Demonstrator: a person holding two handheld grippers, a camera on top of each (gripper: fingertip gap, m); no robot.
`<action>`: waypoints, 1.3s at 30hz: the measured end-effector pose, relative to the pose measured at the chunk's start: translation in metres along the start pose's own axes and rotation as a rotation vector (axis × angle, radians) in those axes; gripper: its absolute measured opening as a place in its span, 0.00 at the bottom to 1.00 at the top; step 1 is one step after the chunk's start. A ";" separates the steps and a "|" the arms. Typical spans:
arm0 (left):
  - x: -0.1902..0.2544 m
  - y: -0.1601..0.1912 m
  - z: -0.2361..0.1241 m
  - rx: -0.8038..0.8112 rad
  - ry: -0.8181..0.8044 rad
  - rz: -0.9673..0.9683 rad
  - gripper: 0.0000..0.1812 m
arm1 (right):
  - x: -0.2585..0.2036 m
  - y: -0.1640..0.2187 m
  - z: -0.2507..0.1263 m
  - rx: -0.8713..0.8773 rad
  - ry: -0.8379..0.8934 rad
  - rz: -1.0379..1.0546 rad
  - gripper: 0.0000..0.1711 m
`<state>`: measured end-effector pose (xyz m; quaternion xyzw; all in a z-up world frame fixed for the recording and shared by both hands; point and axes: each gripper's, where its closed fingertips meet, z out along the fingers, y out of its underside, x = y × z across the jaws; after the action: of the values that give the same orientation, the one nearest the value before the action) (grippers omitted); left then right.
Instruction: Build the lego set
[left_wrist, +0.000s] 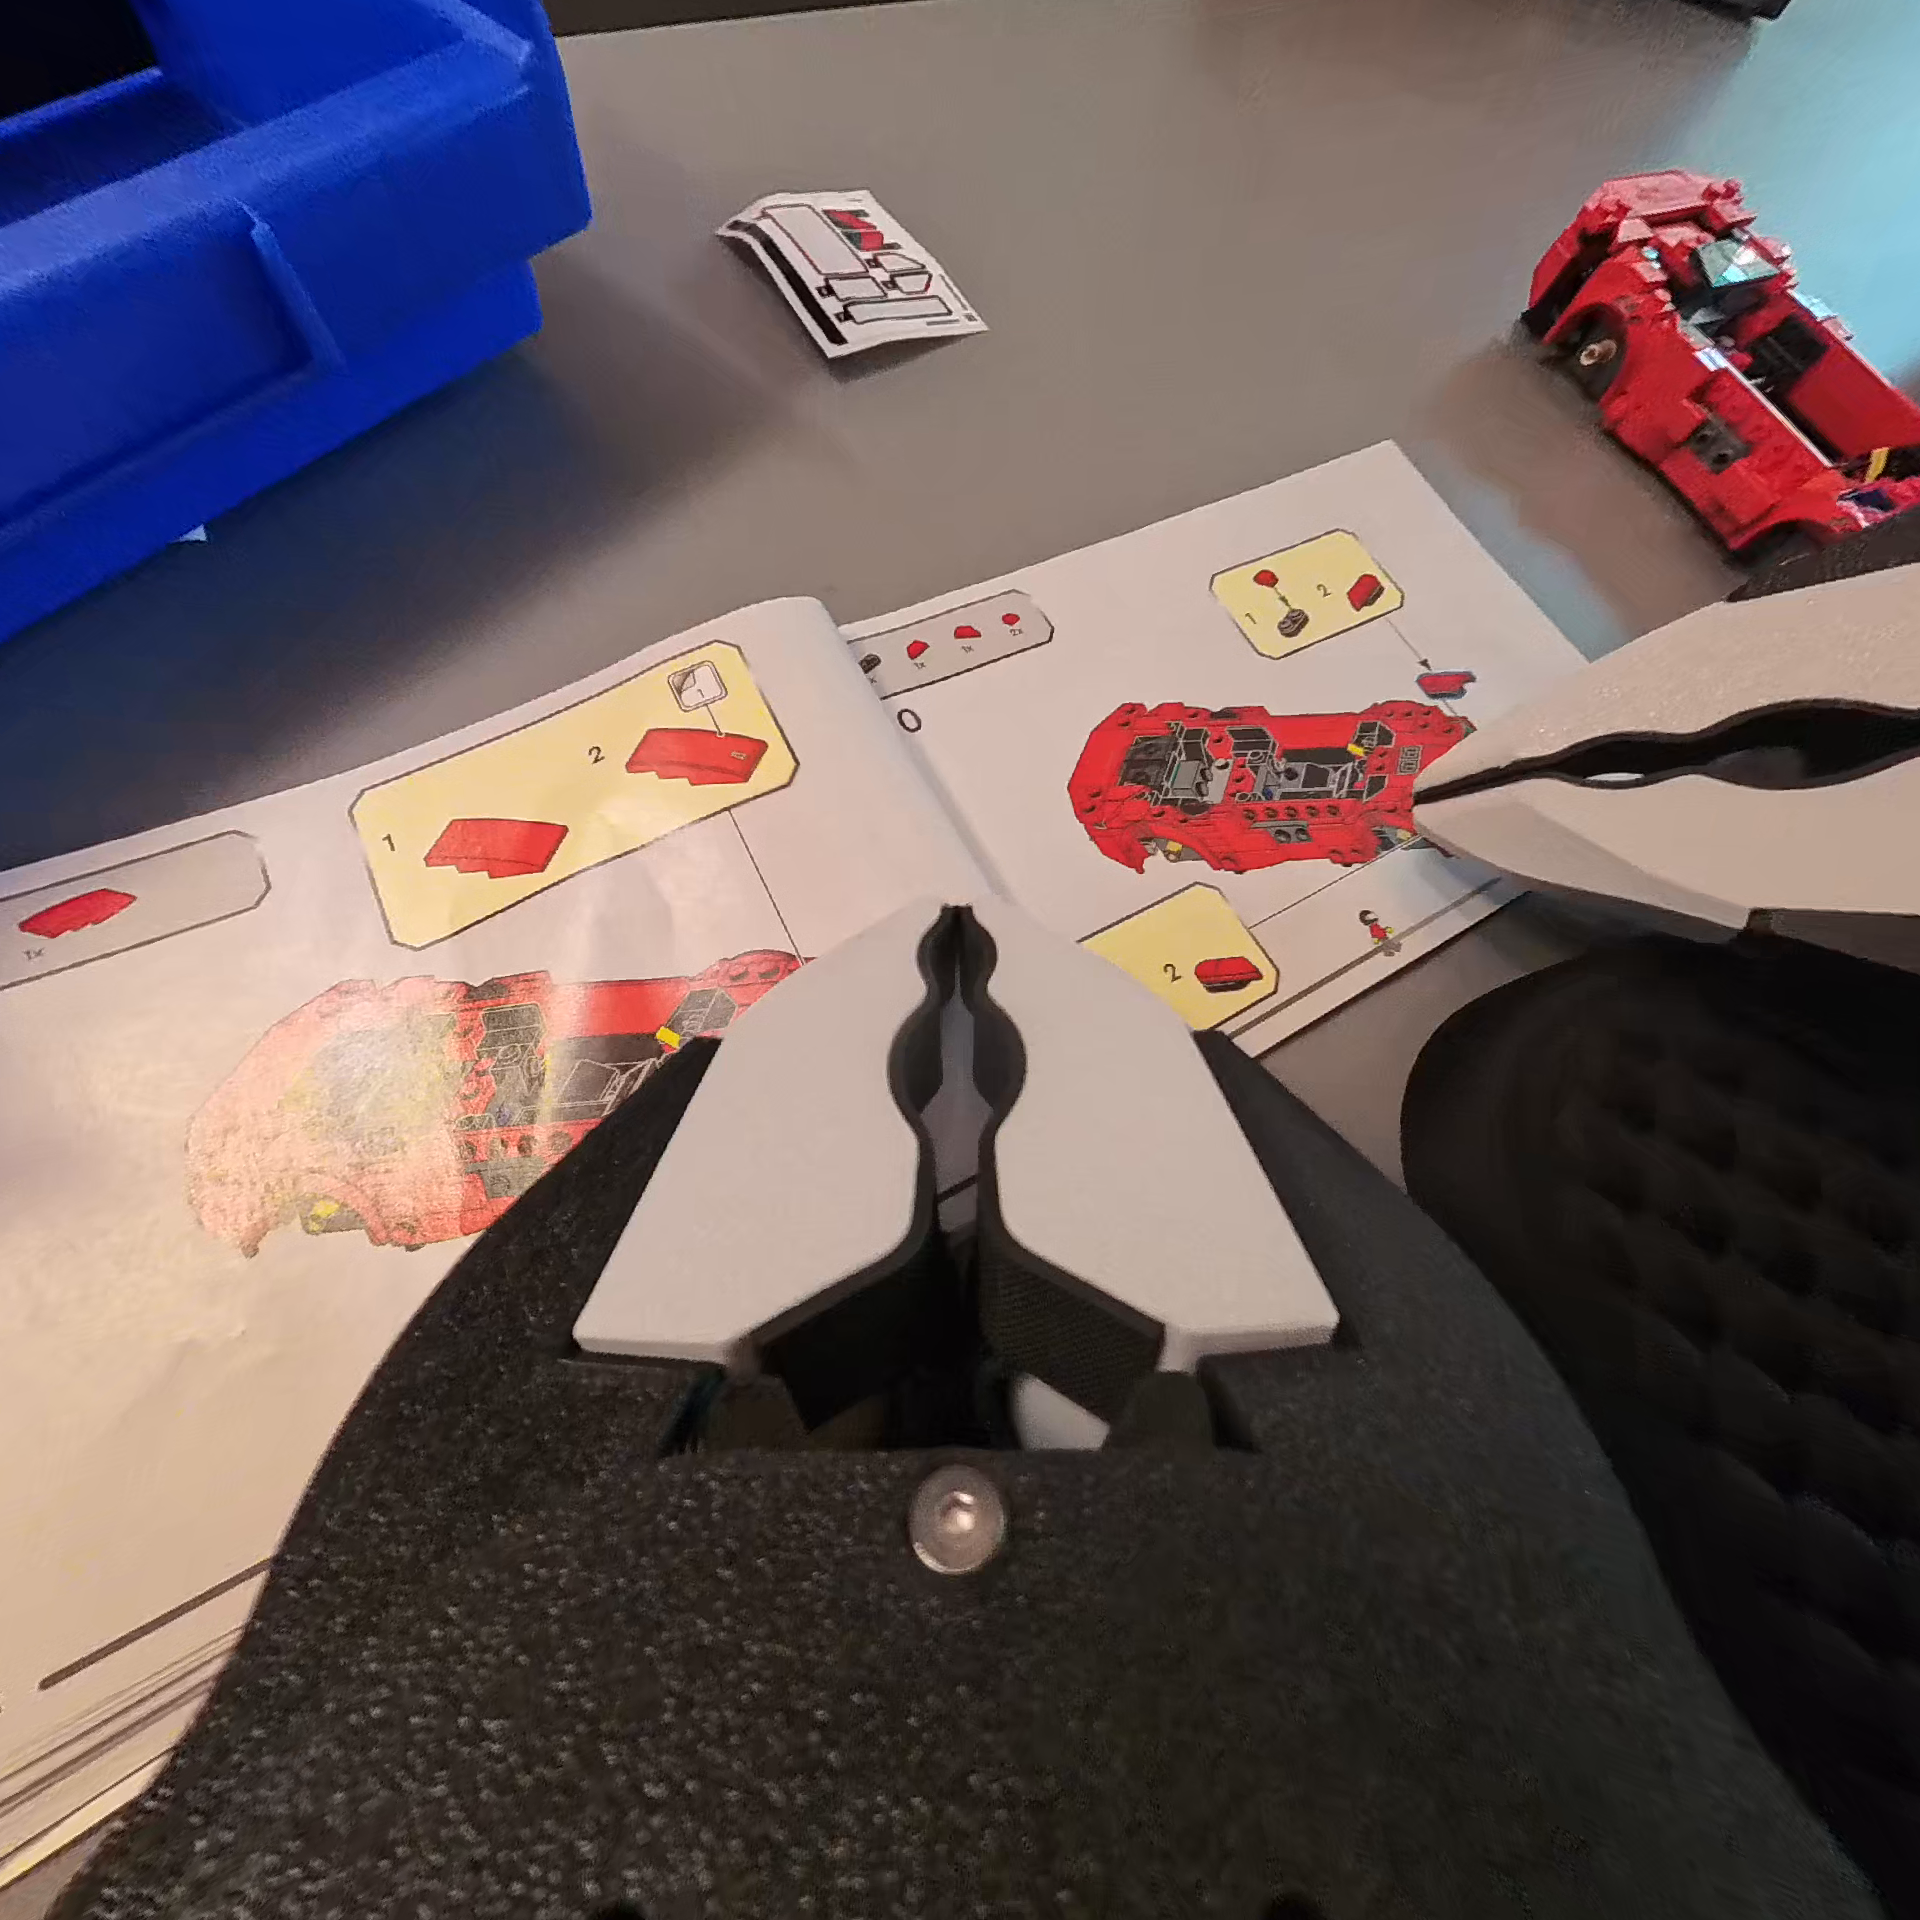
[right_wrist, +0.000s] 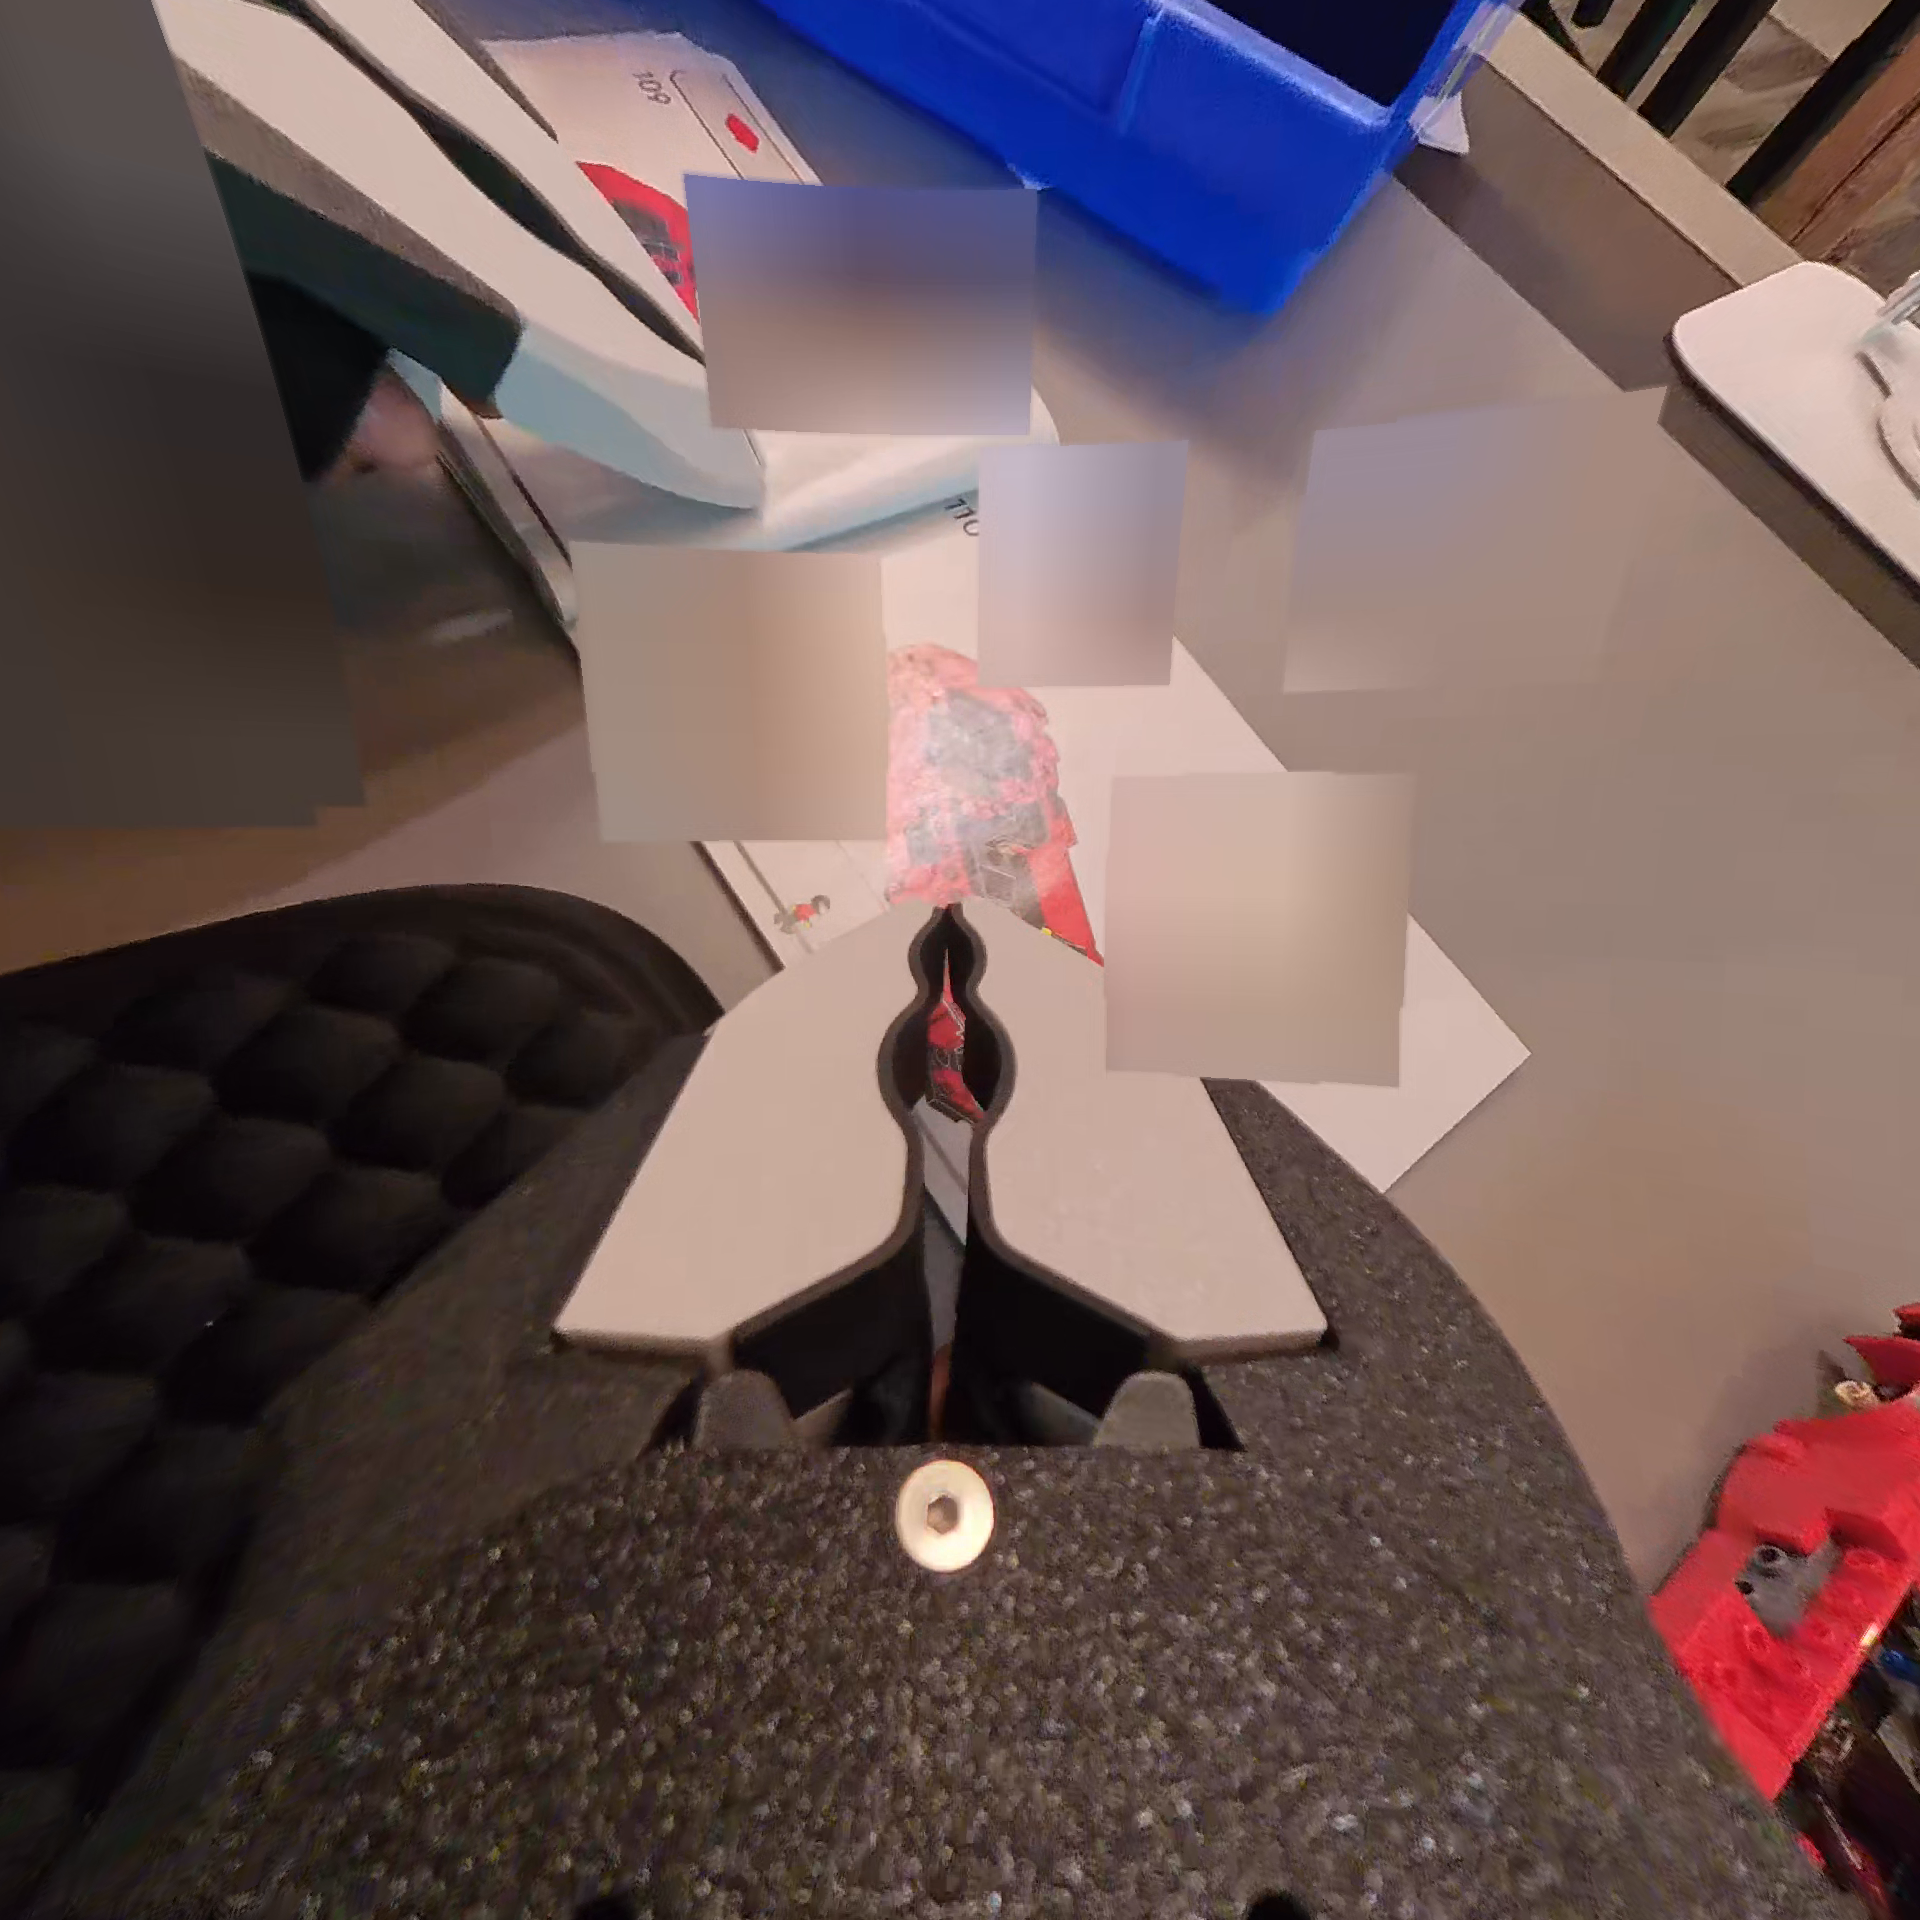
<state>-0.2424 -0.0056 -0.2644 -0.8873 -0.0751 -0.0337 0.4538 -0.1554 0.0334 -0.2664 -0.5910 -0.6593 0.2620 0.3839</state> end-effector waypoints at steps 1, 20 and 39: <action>0.000 0.000 0.000 -0.002 0.000 -0.001 0.00 | 0.000 0.001 0.000 -0.007 -0.009 0.015 0.00; 0.000 0.006 0.003 -0.046 -0.018 0.088 0.00 | 0.001 0.010 0.005 -0.076 -0.114 0.163 0.00; 0.000 0.006 0.003 -0.045 -0.014 0.092 0.00 | 0.085 0.077 -0.218 -0.117 0.411 0.181 0.10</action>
<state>-0.2413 -0.0067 -0.2704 -0.9001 -0.0366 -0.0080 0.4341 0.0662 0.1060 -0.1879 -0.7099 -0.5257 0.1307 0.4501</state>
